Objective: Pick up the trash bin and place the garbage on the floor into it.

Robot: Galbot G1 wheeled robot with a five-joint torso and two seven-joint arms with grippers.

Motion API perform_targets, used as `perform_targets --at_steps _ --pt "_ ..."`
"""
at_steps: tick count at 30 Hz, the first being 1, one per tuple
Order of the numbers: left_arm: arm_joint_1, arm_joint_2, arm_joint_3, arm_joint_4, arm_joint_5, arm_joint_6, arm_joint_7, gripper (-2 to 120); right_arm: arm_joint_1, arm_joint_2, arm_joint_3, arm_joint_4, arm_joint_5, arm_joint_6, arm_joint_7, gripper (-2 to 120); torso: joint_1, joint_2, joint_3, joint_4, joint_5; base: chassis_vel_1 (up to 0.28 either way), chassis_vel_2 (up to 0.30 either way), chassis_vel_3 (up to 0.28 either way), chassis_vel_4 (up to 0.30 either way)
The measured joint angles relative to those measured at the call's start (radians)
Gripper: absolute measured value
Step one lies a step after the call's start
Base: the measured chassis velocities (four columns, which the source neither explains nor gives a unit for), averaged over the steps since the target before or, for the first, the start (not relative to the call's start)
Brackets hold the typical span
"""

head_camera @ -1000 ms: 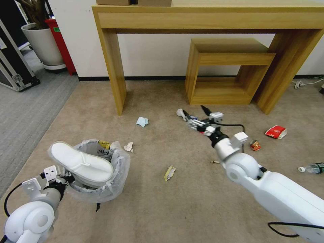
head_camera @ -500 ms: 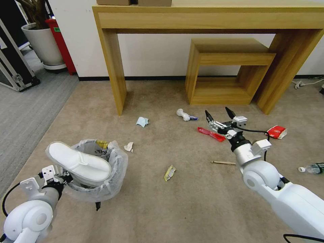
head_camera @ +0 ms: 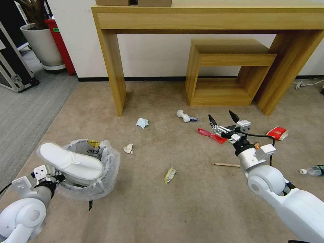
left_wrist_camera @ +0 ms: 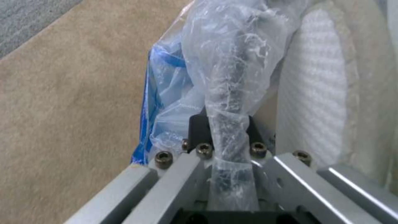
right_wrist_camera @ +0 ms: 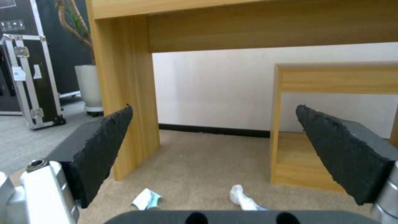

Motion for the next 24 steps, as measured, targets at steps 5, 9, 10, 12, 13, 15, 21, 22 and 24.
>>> perform_targets --at_steps 5,9,10,12,13,15,21,22,24 --pt "0.001 0.000 0.000 0.000 0.000 -0.001 0.000 0 0.001 0.002 -0.004 -0.003 -0.011 0.012 -0.007 100 0.000 0.000 0.000 0.0000 0.0000 -0.073 0.082 0.074 -0.062" --pt "0.000 0.001 0.001 0.000 -0.001 -0.001 0.001 0 0.000 0.010 -0.009 -0.010 -0.023 0.019 -0.009 100 0.000 0.000 0.000 0.0000 0.0001 -0.012 0.016 0.015 -0.012" --pt "0.000 0.001 0.001 0.000 -0.001 -0.001 0.001 0 0.000 0.010 -0.009 -0.010 -0.023 0.019 -0.009 100 0.000 0.000 0.000 0.0000 0.0001 0.000 0.000 0.000 0.000" --pt "0.000 0.002 0.001 0.000 -0.003 -0.001 0.001 0 0.001 0.013 -0.014 -0.012 -0.024 0.020 -0.009 100 0.000 0.000 0.000 -0.0001 0.0001 0.000 0.000 0.000 0.000" --pt "0.000 0.002 -0.003 0.003 -0.004 0.000 0.000 0 0.002 0.015 -0.018 -0.017 -0.026 0.025 -0.009 100 0.000 0.000 0.000 0.0000 0.0002 0.000 0.000 0.000 0.000" --pt "0.000 0.002 -0.006 0.006 -0.004 0.000 -0.001 0 0.003 0.016 -0.019 -0.019 -0.026 0.028 -0.010 100 0.000 0.000 0.000 0.0000 0.0001 0.000 0.000 0.000 0.000" --pt "0.010 0.006 -0.019 0.005 -0.009 0.005 -0.003 0 0.014 0.023 -0.028 -0.027 -0.019 0.036 -0.011 100 0.000 0.000 0.000 0.0000 0.0000 0.000 0.000 0.000 0.000" --pt "0.012 0.007 -0.022 0.004 -0.010 0.006 -0.003 0 0.018 0.027 -0.035 -0.029 -0.019 0.034 -0.007 100 0.000 0.000 0.000 0.0000 0.0001 0.000 0.000 0.000 0.000" --pt "0.013 0.008 -0.023 0.004 -0.010 0.007 -0.004 0 0.024 0.032 -0.048 -0.029 -0.017 0.024 0.006 100 0.000 0.000 0.000 0.0000 0.0001 0.000 0.000 0.000 0.000"
